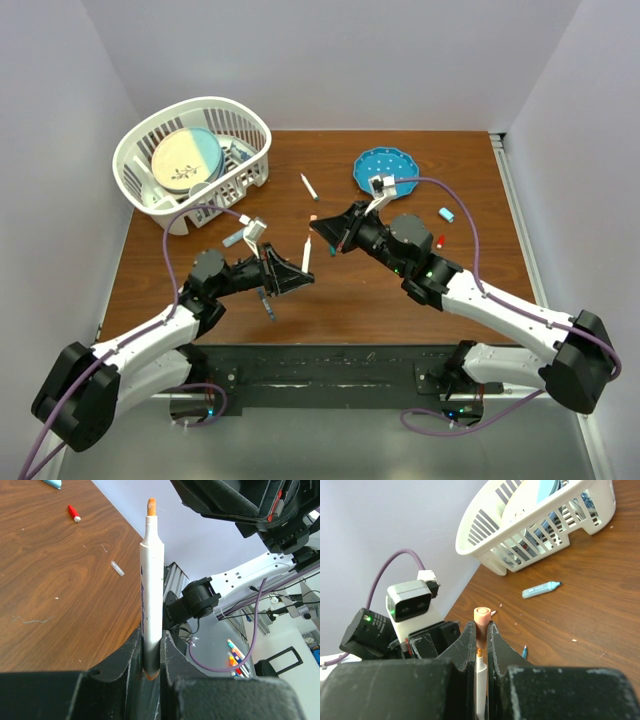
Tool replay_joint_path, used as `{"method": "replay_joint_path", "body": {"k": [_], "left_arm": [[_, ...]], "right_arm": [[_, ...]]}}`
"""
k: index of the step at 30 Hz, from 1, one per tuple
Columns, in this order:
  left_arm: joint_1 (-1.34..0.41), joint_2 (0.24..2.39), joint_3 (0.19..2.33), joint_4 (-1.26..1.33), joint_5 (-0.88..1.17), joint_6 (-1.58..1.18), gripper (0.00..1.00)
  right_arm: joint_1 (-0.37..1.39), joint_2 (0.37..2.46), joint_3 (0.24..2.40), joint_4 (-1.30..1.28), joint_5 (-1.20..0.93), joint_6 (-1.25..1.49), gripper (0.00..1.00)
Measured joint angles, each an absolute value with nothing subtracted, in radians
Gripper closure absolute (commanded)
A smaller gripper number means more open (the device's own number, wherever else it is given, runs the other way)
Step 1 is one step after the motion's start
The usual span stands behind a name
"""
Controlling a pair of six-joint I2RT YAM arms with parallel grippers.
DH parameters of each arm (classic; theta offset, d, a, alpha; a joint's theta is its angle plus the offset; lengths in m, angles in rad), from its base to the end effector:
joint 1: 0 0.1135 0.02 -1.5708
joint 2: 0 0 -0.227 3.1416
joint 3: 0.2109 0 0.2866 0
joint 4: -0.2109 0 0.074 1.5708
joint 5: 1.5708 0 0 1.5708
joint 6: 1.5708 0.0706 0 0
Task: Insert the pens into the pen caps
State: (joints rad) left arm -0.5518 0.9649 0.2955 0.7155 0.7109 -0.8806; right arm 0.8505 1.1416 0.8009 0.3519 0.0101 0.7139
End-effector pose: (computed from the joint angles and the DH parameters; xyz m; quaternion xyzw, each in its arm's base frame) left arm 0.2101 -0.1834 0.1791 0.1423 0.6799 -0.6264 0.3536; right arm 0.2342 0.2658 0.2844 -0.0444 0.7017 0.4987 0.5069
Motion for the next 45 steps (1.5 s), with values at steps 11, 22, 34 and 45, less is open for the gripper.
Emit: {"method": "replay_joint_path", "body": {"k": [11,22,34,45], "left_arm": [[-0.552,0.975,0.295,0.717,0.711,-0.881,1.00],[-0.552,0.985,0.303,0.717,0.711,-0.881,1.00],[-0.552,0.991,0.311,0.709,0.711,-0.880,1.00],[-0.557,0.991,0.365,0.602,0.688,-0.867,1.00]], "right_arm": [[0.851,1.145,0.803,0.355,0.007,0.727,1.00],[0.853,1.166,0.797,0.358,-0.010,0.726,1.00],[0.868,1.169,0.778,0.370,-0.014,0.727,1.00],[0.892,1.134,0.726,0.390,0.040,0.741,1.00]]}}
